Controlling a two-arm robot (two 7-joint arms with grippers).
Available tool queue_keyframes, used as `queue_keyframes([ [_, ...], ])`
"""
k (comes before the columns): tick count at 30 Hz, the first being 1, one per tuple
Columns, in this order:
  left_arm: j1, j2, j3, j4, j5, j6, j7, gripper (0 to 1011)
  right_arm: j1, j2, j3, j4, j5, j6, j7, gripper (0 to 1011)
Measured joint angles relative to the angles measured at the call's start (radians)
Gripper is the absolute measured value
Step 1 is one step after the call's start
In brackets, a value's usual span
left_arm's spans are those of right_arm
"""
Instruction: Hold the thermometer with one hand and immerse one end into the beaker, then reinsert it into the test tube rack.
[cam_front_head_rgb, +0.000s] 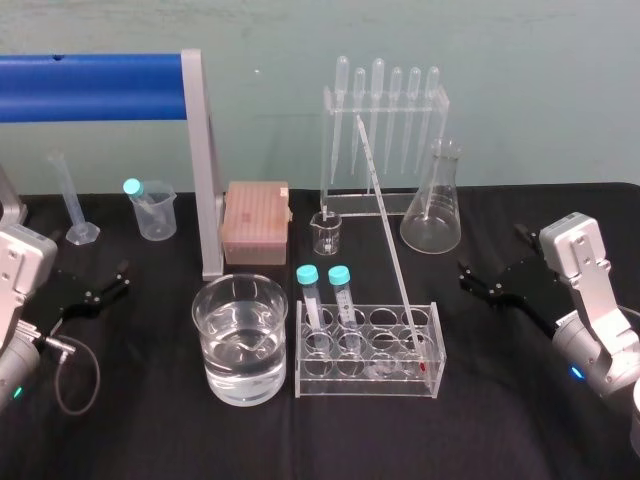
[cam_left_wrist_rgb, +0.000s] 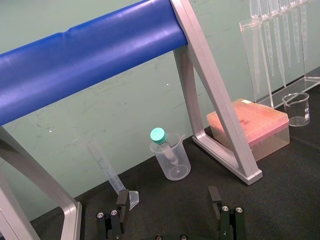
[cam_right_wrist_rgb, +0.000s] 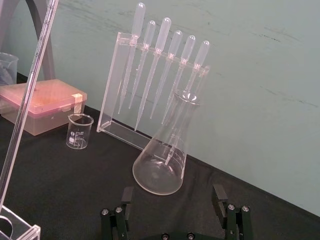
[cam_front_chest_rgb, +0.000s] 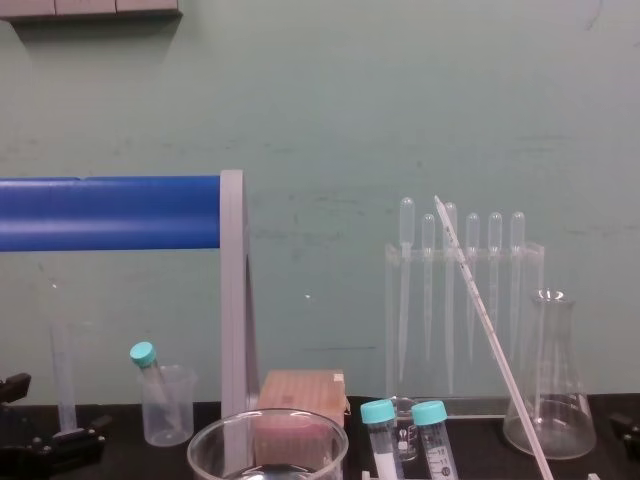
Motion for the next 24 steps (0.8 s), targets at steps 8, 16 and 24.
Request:
queue_keyframes([
  [8,0.0,0.0,0.0,0.0,0.0,0.0,0.0,1008,0.0,0.0,0.0,0.0,0.0,0.0,0.0,1003],
  [16,0.0,0.0,0.0,0.0,0.0,0.0,0.0,1008,0.0,0.0,0.0,0.0,0.0,0.0,0.0,1003],
  [24,0.0,0.0,0.0,0.0,0.0,0.0,0.0,1008,0.0,0.0,0.0,0.0,0.0,0.0,0.0,1003],
])
